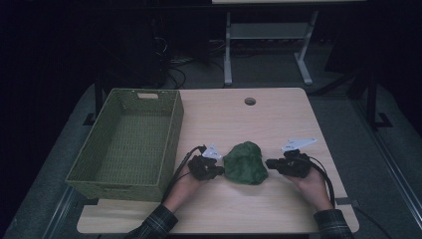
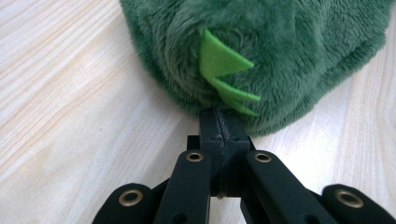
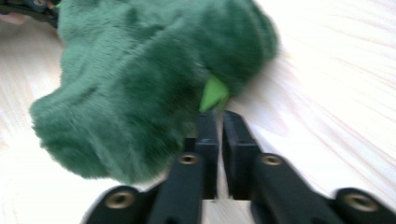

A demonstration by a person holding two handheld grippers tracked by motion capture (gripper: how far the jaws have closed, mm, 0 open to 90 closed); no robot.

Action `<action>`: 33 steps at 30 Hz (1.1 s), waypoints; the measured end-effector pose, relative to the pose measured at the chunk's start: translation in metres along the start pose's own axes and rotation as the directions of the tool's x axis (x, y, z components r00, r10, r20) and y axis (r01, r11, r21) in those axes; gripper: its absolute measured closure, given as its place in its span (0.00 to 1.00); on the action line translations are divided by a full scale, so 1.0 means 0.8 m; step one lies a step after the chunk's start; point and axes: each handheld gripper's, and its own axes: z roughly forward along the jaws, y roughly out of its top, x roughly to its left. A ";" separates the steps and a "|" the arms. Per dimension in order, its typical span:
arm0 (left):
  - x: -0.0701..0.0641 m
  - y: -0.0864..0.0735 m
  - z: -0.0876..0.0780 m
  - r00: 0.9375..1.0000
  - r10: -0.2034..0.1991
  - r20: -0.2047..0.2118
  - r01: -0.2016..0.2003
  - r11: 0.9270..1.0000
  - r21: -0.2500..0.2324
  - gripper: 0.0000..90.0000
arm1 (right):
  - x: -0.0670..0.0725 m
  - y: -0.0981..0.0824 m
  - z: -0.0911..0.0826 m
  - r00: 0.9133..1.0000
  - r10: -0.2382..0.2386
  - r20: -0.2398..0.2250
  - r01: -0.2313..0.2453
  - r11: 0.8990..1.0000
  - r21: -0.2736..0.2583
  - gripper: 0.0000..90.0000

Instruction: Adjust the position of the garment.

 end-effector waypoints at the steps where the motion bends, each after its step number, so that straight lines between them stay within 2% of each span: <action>1: -0.001 -0.001 -0.001 1.000 0.002 -0.004 -0.002 1.000 -0.003 1.00 | -0.002 -0.003 -0.003 1.000 0.012 0.010 -0.012 1.000 -0.004 0.83; 3: -0.002 -0.002 -0.004 1.000 0.002 -0.005 -0.002 1.000 -0.008 0.96 | -0.005 -0.012 -0.011 0.999 0.014 0.042 -0.012 0.999 -0.042 0.73; 7: -0.005 -0.004 -0.011 1.000 0.023 -0.003 -0.023 1.000 0.012 0.84 | -0.010 -0.030 -0.022 0.995 0.043 0.090 -0.038 0.998 -0.054 0.52; 10: -0.007 -0.004 -0.015 0.999 0.030 -0.020 -0.030 0.999 0.029 0.70 | -0.011 -0.046 -0.026 0.990 0.040 0.133 -0.035 0.999 -0.038 0.38; 11: -0.007 -0.003 -0.016 0.999 0.025 -0.020 -0.024 0.999 0.021 0.63 | -0.009 -0.054 -0.027 0.987 0.045 0.154 -0.040 0.999 -0.033 0.33; 14: -0.008 0.001 -0.020 1.000 0.024 -0.017 -0.024 1.000 0.016 0.52 | -0.009 -0.065 -0.027 0.986 0.042 0.161 -0.038 0.999 -0.027 0.26; 17: -0.009 0.008 -0.026 0.998 0.049 -0.024 -0.049 0.999 0.023 0.42 | -0.007 -0.076 -0.026 0.984 0.031 0.177 -0.029 1.000 -0.010 0.18; 19: -0.011 0.014 -0.029 0.997 0.065 -0.033 -0.064 0.998 0.029 0.36 | -0.006 -0.082 -0.027 0.981 0.021 0.194 -0.017 1.000 -0.024 0.17; 23: -0.013 0.029 -0.034 0.995 0.093 -0.047 -0.092 0.995 0.025 0.25 | -0.007 -0.083 -0.028 0.981 0.020 0.193 -0.016 1.000 -0.021 0.15; 26: -0.014 0.042 -0.036 0.993 0.112 -0.038 -0.111 0.993 0.027 0.20 | -0.007 -0.083 -0.028 0.981 0.020 0.192 -0.016 1.000 -0.021 0.15; 29: -0.014 0.057 -0.034 0.989 0.143 -0.025 -0.142 0.989 0.040 0.17 | -0.007 -0.083 -0.028 0.981 0.021 0.192 -0.017 1.000 -0.021 0.15; 33: -0.011 0.070 -0.026 0.988 0.151 -0.010 -0.150 0.987 0.055 0.15 | -0.007 -0.083 -0.028 0.981 0.022 0.193 -0.019 1.000 -0.021 0.16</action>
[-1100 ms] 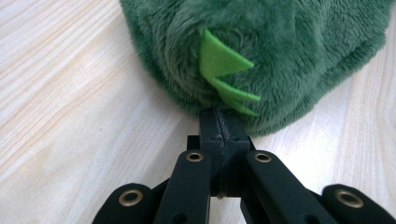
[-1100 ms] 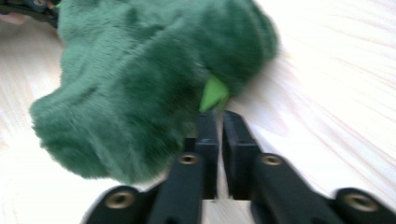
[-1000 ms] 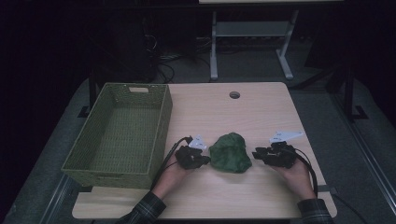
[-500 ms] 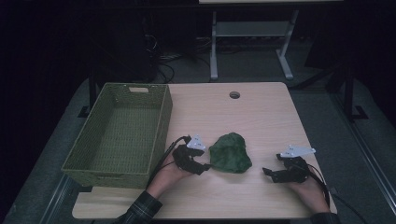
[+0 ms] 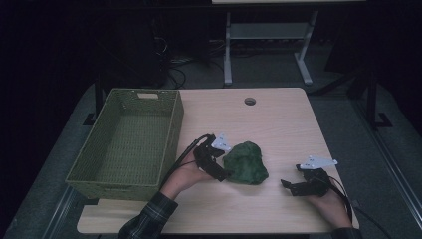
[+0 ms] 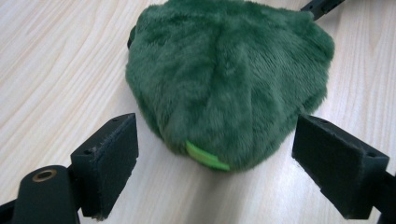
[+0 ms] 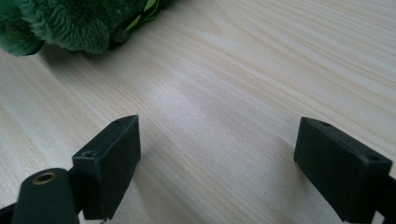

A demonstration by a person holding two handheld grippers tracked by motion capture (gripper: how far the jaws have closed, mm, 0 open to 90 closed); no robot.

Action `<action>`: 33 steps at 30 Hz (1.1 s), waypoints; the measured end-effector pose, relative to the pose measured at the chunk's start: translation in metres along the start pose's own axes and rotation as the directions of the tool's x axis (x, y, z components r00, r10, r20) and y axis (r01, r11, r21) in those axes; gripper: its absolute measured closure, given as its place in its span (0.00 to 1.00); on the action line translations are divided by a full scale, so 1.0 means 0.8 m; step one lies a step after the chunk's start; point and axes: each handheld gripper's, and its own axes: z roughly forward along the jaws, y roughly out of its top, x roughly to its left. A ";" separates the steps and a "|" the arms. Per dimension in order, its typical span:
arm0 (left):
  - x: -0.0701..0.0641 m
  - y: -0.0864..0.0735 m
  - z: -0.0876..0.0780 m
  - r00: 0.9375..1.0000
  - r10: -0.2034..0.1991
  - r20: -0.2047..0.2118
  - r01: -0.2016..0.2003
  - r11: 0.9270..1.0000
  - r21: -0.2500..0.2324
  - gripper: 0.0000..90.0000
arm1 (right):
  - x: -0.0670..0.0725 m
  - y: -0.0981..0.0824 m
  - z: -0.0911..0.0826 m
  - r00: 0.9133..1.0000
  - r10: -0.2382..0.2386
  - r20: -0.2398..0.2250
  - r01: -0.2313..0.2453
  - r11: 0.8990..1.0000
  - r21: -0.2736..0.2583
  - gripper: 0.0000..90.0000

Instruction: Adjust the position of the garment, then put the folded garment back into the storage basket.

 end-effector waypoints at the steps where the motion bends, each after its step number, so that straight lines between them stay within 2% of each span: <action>1: 0.001 0.002 0.002 1.000 0.003 0.004 -0.003 1.000 0.001 0.15 | 0.000 0.000 0.000 1.000 0.000 0.000 0.000 1.000 0.000 0.16; 7: 0.007 0.009 0.028 0.999 0.035 0.039 -0.036 0.999 0.036 0.15 | 0.000 0.000 0.000 1.000 0.000 0.001 0.000 1.000 -0.001 0.16; 10: 0.009 0.009 0.036 0.998 0.032 0.047 -0.033 0.999 0.038 0.15 | 0.000 0.000 0.000 1.000 0.004 0.002 -0.004 1.000 -0.001 0.17; 11: 0.012 0.009 0.043 0.997 0.043 0.056 -0.046 0.998 0.047 0.14 | 0.000 0.000 0.000 1.000 0.004 0.002 -0.004 1.000 -0.001 0.17; 12: 0.012 0.009 0.043 0.997 0.043 0.056 -0.046 0.998 0.047 0.14 | 0.000 0.000 0.000 1.000 0.004 0.002 -0.004 1.000 -0.001 0.17; 15: 0.012 0.007 0.060 0.996 0.031 0.078 -0.036 0.998 0.058 0.14 | 0.000 0.000 0.000 1.000 0.004 0.003 -0.004 1.000 -0.002 0.17; 17: 0.012 0.006 0.067 0.995 0.043 0.087 -0.049 0.996 0.074 0.14 | 0.000 0.000 0.000 1.000 0.004 0.004 -0.004 1.000 -0.002 0.17; 18: 0.011 0.005 0.071 0.995 0.033 0.093 -0.040 0.997 0.070 0.14 | 0.000 0.000 0.000 1.000 0.005 0.004 -0.005 1.000 -0.002 0.17; 19: 0.012 0.005 0.073 0.995 0.042 0.094 -0.050 0.995 0.083 0.14 | 0.000 0.000 0.000 1.000 0.004 0.004 -0.004 1.000 -0.002 0.17; 27: 0.012 -0.002 0.089 0.993 0.034 0.113 -0.048 0.991 0.121 0.14 | 0.000 0.000 0.000 1.000 0.004 0.004 -0.004 1.000 -0.002 0.17; 33: 0.010 -0.001 0.091 0.993 0.048 0.110 -0.063 0.989 0.136 0.14 | 0.000 0.000 0.000 1.000 0.004 0.004 -0.004 1.000 -0.002 0.17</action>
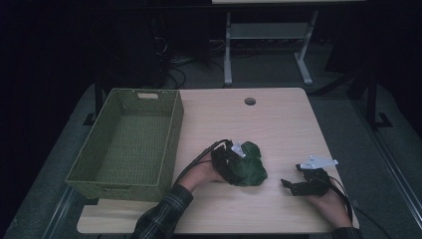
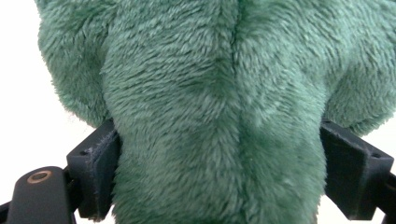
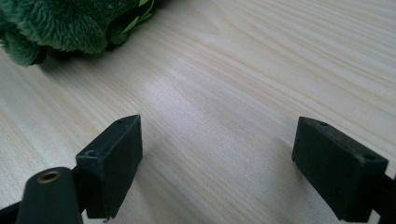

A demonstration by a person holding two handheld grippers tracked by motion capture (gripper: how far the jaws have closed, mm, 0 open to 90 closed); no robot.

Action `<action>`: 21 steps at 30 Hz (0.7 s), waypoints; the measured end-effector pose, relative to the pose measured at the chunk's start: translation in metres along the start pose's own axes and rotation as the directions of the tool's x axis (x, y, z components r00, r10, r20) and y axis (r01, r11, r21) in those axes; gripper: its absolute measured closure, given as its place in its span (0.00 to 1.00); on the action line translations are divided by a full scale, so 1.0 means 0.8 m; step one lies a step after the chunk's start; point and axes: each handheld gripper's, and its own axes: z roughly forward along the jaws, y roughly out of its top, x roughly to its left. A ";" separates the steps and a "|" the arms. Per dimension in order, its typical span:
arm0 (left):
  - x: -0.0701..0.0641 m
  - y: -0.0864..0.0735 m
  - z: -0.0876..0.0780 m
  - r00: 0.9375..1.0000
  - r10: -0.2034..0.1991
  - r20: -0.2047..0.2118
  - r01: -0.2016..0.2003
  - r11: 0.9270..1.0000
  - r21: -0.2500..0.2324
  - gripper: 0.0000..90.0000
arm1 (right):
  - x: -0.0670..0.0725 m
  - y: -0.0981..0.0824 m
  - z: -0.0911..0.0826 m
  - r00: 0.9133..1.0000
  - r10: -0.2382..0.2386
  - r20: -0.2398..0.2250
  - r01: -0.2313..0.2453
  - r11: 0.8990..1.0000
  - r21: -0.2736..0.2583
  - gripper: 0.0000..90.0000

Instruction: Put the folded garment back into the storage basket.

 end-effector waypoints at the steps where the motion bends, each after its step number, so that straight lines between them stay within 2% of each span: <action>1: 0.000 0.000 0.000 1.000 0.004 0.000 -0.004 1.000 -0.001 0.15 | 0.000 0.000 0.000 1.000 0.000 0.000 0.000 1.000 0.000 0.17; 4: -0.002 0.001 -0.003 1.000 0.020 -0.001 -0.020 1.000 0.002 0.20 | 0.000 0.000 0.000 1.000 0.000 0.000 0.000 1.000 0.000 0.17; 6: -0.002 0.002 -0.003 1.000 0.024 0.005 -0.024 1.000 0.004 0.31 | 0.000 0.000 0.000 1.000 -0.001 0.000 0.001 1.000 -0.001 0.17; 7: -0.004 0.003 -0.004 1.000 0.025 0.010 -0.025 1.000 0.003 0.31 | 0.000 0.000 0.000 1.000 0.000 0.000 0.000 1.000 0.000 0.17; 8: -0.004 0.005 -0.007 0.999 0.035 0.015 -0.035 0.999 0.008 0.45 | 0.000 0.000 0.000 1.000 0.000 0.000 0.000 1.000 0.000 0.17; 9: -0.004 0.005 -0.007 0.999 0.035 0.015 -0.035 0.999 0.008 0.50 | 0.000 0.000 0.000 1.000 0.000 0.000 0.000 1.000 0.000 0.17; 10: -0.004 0.006 -0.008 0.999 0.034 0.023 -0.034 0.999 0.015 0.50 | 0.000 0.000 0.000 1.000 0.000 0.000 0.000 1.000 0.000 0.17; 11: -0.004 0.006 -0.009 0.999 0.021 0.029 -0.022 1.000 0.011 0.59 | 0.000 0.000 0.000 1.000 -0.001 0.000 0.001 1.000 -0.001 0.17; 14: -0.001 0.007 -0.010 0.999 0.004 0.040 -0.005 1.000 0.016 0.70 | 0.000 0.000 0.000 1.000 -0.001 0.000 0.001 1.000 0.000 0.17; 16: -0.001 0.007 -0.010 0.999 -0.005 0.045 0.004 1.000 0.016 0.74 | 0.000 0.000 0.000 1.000 -0.001 0.000 0.001 1.000 -0.001 0.17; 21: 0.002 0.008 -0.010 0.998 -0.030 0.064 0.029 0.999 0.021 0.74 | 0.000 0.000 0.000 1.000 0.000 0.000 0.000 1.000 0.000 0.17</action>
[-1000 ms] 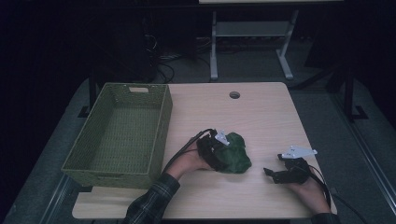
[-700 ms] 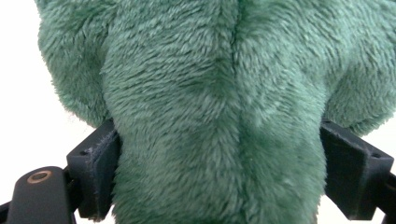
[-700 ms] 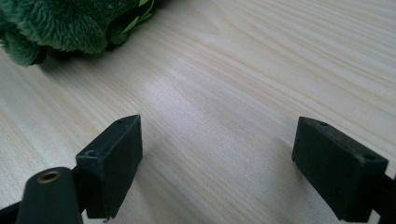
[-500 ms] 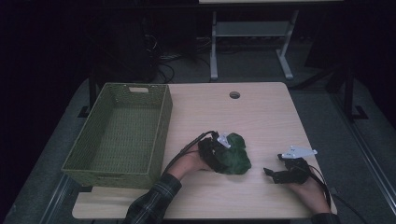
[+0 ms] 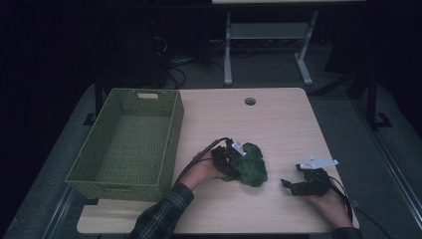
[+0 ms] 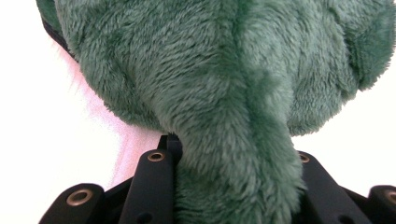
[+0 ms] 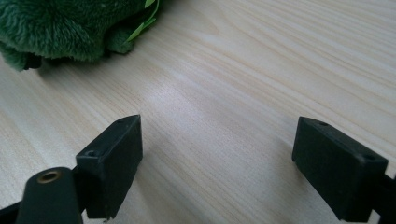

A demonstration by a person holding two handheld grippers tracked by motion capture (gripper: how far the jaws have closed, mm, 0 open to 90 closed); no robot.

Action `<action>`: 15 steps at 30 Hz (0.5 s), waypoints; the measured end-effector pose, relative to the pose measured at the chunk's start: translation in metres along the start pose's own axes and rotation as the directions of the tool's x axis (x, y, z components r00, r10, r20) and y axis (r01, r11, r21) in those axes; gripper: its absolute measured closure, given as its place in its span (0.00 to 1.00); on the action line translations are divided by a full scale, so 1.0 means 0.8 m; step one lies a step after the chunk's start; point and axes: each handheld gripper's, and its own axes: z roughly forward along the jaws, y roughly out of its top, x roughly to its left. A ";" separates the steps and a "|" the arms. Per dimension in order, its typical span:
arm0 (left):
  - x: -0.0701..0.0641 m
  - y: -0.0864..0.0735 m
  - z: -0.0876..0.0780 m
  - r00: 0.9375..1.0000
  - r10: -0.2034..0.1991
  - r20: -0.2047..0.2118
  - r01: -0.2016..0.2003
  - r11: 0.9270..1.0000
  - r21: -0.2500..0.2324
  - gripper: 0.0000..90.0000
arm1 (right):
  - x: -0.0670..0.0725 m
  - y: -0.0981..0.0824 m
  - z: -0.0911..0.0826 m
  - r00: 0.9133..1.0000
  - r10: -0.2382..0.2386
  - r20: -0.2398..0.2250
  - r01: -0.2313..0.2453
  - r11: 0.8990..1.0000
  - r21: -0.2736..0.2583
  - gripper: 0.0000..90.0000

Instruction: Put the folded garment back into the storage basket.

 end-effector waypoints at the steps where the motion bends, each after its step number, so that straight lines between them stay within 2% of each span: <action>1: 0.001 0.001 0.000 1.000 -0.005 0.006 0.005 1.000 0.003 0.74 | 0.000 0.000 0.000 1.000 0.000 0.000 0.000 1.000 0.000 0.17; 8: 0.000 0.004 -0.011 1.000 -0.025 -0.002 0.025 1.000 0.011 0.74 | -0.001 0.000 0.001 1.000 0.005 0.007 -0.005 1.000 0.004 0.15; 11: -0.001 0.006 -0.023 0.999 -0.042 -0.017 0.042 0.999 0.002 0.74 | -0.001 0.000 0.001 1.000 0.005 0.010 -0.005 1.000 0.005 0.14; 13: -0.002 0.009 -0.038 0.998 -0.053 -0.029 0.052 0.999 -0.006 0.74 | -0.001 0.001 0.001 1.000 0.009 0.014 -0.009 1.000 0.010 0.10; 15: -0.002 0.011 -0.042 0.998 -0.049 -0.030 0.049 0.999 -0.007 0.74 | -0.002 0.001 0.003 1.000 0.018 0.023 -0.018 1.000 0.018 0.06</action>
